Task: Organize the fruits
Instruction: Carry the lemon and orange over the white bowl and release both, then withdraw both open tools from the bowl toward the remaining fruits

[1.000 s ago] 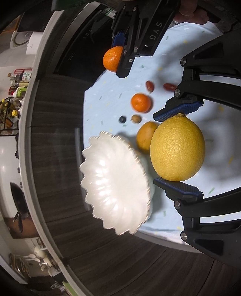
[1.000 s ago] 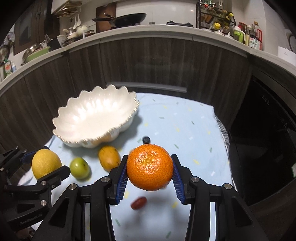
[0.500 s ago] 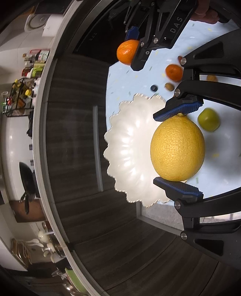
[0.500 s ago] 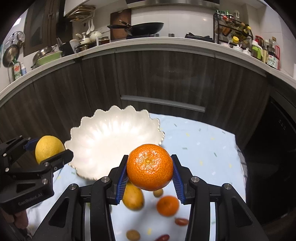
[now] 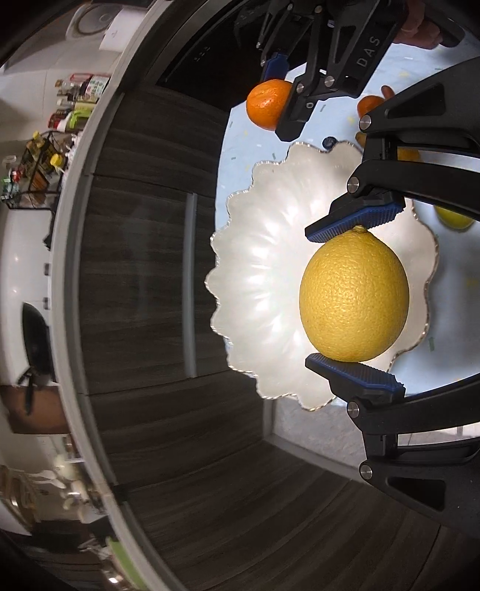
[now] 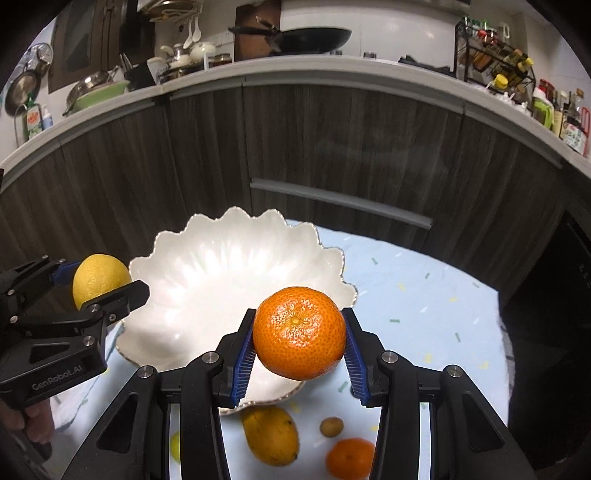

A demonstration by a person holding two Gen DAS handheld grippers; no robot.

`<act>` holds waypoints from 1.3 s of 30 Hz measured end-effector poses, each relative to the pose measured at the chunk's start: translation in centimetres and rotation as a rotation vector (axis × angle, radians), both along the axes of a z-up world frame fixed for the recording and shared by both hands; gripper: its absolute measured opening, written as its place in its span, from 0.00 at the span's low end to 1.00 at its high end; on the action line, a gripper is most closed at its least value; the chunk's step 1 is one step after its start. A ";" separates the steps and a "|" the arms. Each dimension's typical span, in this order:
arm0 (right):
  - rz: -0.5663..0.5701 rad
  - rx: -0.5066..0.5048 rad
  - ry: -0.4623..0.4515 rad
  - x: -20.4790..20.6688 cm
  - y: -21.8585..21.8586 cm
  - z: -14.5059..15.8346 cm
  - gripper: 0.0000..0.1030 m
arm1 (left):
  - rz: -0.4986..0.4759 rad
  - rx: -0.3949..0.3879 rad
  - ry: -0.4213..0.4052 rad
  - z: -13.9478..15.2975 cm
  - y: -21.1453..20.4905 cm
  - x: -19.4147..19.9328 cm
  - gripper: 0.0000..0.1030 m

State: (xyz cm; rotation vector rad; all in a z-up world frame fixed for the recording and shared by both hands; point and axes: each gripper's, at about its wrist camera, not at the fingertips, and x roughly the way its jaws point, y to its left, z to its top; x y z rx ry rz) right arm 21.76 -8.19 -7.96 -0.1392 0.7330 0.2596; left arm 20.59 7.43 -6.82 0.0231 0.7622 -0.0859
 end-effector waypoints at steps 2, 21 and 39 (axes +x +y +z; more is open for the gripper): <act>-0.001 -0.003 0.024 0.7 0.3 -0.6 0.43 | 0.006 -0.004 0.019 -0.6 0.2 0.7 0.59; -0.003 -0.002 0.116 2.8 1.2 -2.7 0.70 | 0.037 0.001 0.119 -3.0 0.8 2.3 0.82; -0.088 0.017 0.014 -0.8 -1.0 1.3 0.74 | 0.039 0.034 0.055 0.5 -0.3 -1.0 0.89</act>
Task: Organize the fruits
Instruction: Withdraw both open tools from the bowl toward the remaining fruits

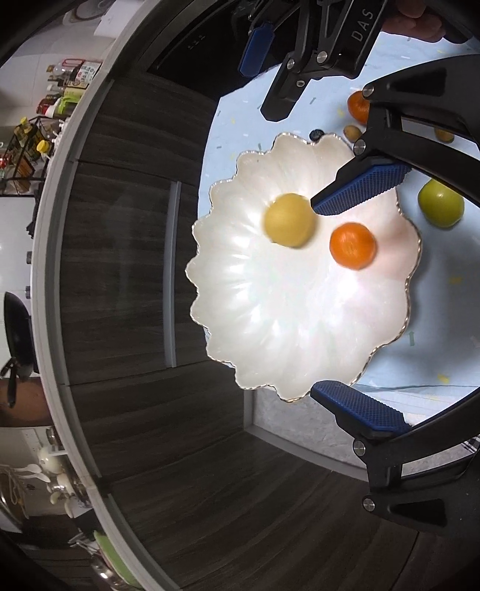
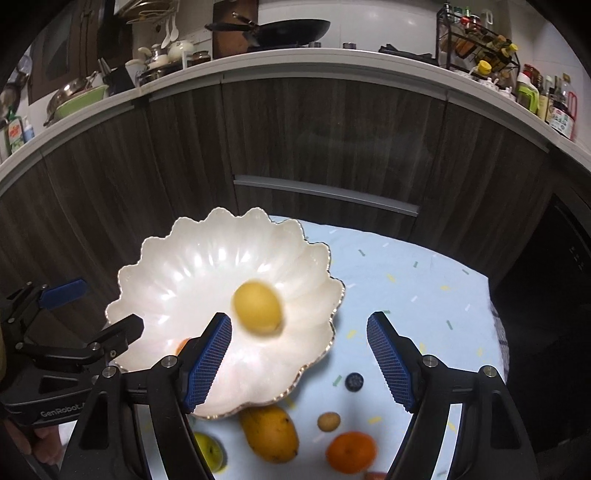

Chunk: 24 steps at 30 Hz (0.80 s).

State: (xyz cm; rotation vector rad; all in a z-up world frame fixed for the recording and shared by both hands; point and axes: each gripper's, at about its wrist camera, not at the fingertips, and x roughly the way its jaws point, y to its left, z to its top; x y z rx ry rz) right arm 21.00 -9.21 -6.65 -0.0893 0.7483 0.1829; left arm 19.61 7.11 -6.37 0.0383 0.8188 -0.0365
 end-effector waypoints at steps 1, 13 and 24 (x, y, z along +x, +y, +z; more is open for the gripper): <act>-0.004 0.002 -0.001 -0.2 -0.2 0.1 0.74 | -0.003 0.002 -0.004 0.2 -0.1 -0.3 0.89; -0.043 0.006 -0.030 -3.3 -3.0 1.2 0.74 | -0.039 0.002 -0.026 1.5 -2.5 -3.0 0.89; -0.087 0.007 -0.035 -5.9 -5.7 1.0 0.74 | -0.082 0.017 -0.056 1.8 -4.8 -5.3 0.89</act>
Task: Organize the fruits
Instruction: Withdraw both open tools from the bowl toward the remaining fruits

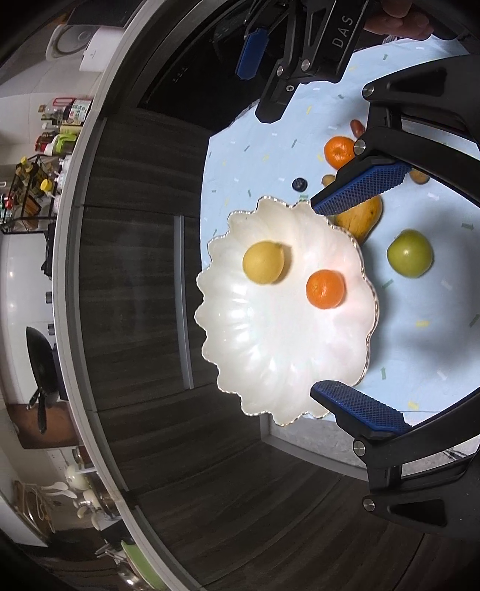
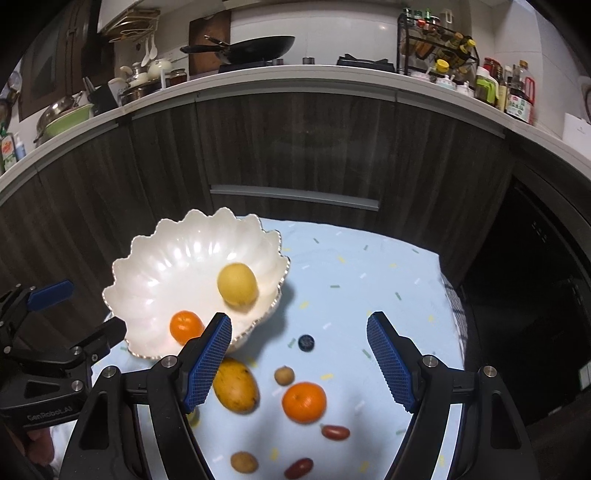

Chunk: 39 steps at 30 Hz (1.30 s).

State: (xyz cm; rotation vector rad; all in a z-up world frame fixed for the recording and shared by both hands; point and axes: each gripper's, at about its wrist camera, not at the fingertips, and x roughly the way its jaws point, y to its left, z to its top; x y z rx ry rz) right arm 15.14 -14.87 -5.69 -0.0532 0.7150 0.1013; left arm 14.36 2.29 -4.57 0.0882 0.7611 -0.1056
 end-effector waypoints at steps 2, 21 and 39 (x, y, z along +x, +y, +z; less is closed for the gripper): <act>-0.010 0.001 0.005 -0.3 -0.4 -0.2 0.74 | -0.007 0.005 -0.004 -0.1 -0.4 -0.4 0.89; -0.048 -0.009 0.064 -3.4 -2.4 -3.6 0.74 | -0.040 0.012 0.024 -3.2 -2.6 -2.8 0.89; -0.084 -0.022 0.135 -4.1 -3.4 -7.9 0.74 | -0.028 0.046 0.038 -6.4 -3.1 -3.1 0.89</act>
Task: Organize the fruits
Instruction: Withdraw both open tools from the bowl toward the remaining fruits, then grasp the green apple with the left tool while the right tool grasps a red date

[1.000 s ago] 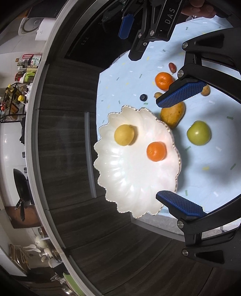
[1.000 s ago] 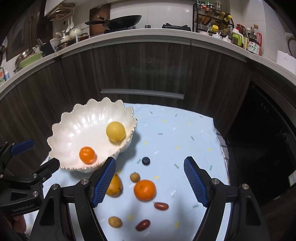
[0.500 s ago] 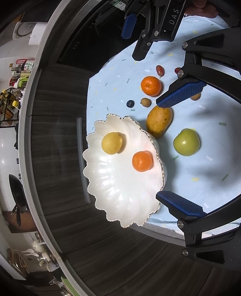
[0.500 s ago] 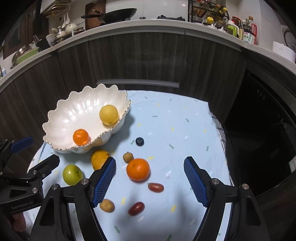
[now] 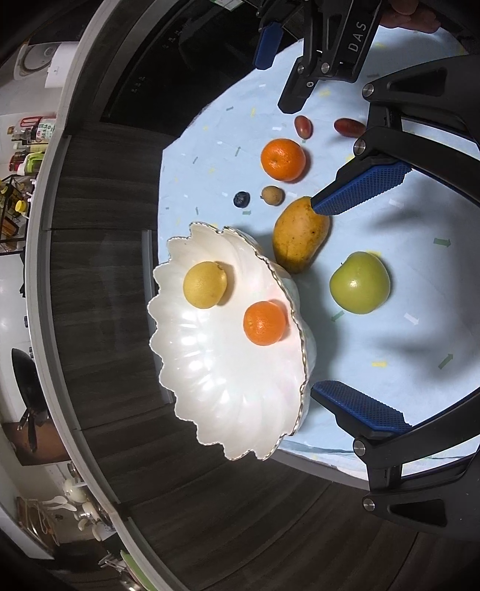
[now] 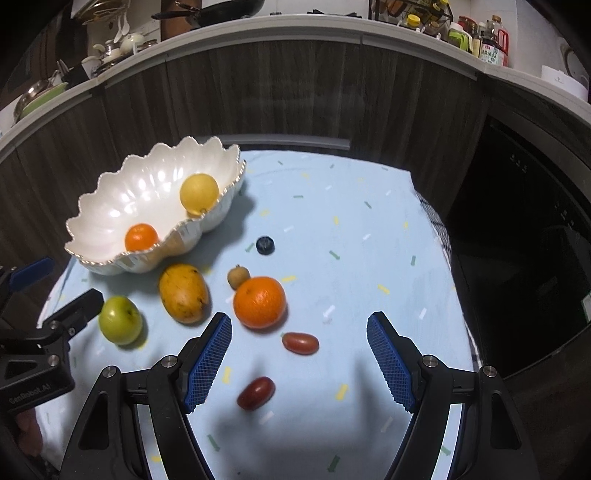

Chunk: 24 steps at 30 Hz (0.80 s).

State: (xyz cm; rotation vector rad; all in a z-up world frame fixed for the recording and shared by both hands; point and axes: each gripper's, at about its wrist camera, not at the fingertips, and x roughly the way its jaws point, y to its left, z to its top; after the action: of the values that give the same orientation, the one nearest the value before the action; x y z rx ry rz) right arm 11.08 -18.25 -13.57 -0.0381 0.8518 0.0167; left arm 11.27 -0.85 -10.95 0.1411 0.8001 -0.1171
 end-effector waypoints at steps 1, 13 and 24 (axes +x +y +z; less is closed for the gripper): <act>-0.003 0.000 0.004 0.0 -0.1 -0.2 0.74 | 0.001 -0.001 0.003 -0.2 0.0 0.0 0.89; -0.017 -0.006 0.047 0.8 -0.3 -2.9 0.74 | -0.002 0.001 0.057 -3.3 -0.2 0.8 0.89; -0.032 -0.001 0.073 1.8 -0.5 -4.5 0.74 | 0.010 0.002 0.074 -5.1 -0.2 1.5 0.89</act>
State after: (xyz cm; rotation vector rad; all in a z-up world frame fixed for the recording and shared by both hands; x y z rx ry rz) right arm 12.87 -18.72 -18.06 -0.0254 0.9253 -0.0124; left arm 12.80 -1.01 -16.04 0.1354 0.8748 -0.1131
